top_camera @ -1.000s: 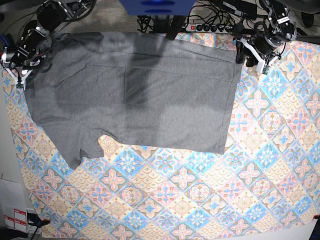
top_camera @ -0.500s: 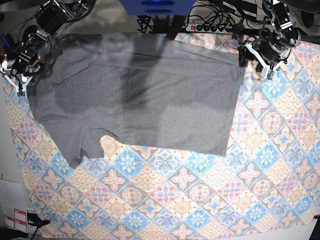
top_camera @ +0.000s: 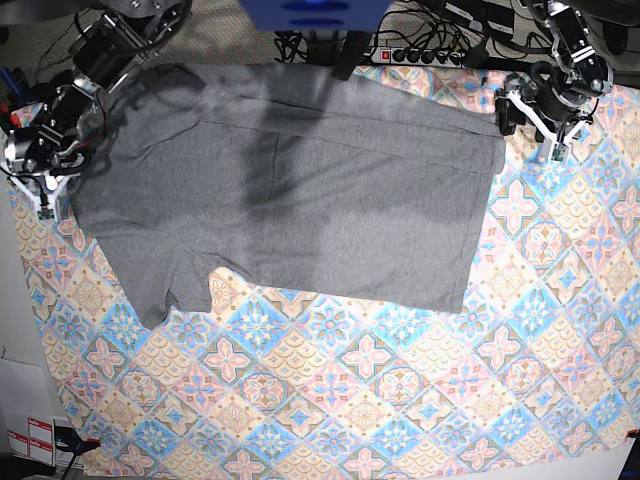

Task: Fold the T-shirt properly
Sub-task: 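Open both grippers and release the shirt edge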

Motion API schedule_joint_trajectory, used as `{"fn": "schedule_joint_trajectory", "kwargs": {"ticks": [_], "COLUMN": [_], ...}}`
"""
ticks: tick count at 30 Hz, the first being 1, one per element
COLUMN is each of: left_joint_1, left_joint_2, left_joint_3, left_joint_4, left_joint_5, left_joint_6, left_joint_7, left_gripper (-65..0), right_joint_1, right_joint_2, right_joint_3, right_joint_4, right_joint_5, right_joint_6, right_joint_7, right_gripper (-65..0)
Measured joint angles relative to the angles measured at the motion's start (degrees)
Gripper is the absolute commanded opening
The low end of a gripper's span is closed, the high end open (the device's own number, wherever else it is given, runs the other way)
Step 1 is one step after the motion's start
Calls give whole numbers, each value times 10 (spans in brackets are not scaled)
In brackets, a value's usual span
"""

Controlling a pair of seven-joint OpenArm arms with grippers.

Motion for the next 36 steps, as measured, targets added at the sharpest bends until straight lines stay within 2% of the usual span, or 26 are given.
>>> {"fn": "schedule_joint_trajectory", "kwargs": {"ticks": [3,8,12,14,18,22,31,36], "left_joint_1": [-11,-14,-19,-21,-20,-12,59,77], "left_joint_2": [12,13,14,13,12,19,20,22], "left_joint_3": [-4,-4,-4,-3,-3,0,-1,-2], "left_joint_4": [1,2,2,2,3,34,176,217], "left_joint_5": [2,4,8,7,-7,-31,-122,-136], "left_joint_6": [2,1,6,11,12,21,22,23], "left_joint_7": [9,17,15,16,19,48,60,61], "left_gripper": [-238,-228,-91,-60,-60,-60,-60,-60], "right_joint_1": [-2,-3,-3,-3,-3,-3,-3,-3], "right_joint_2": [-2,0,0,0,0,0,0,-2], "right_joint_3": [-19,-34,-35,-36,-38,-38,-38,-38], "right_joint_4": [0,0,0,0,0,0,0,0], "right_joint_5": [2,0,0,0,0,0,0,0], "right_joint_6": [0,0,0,0,0,0,0,0], "right_joint_7": [-1,-1,-1,-5,-5,-5,-5,-5], "right_gripper": [-327,-327,-327,-327,-327,-327,-327,-327]}}
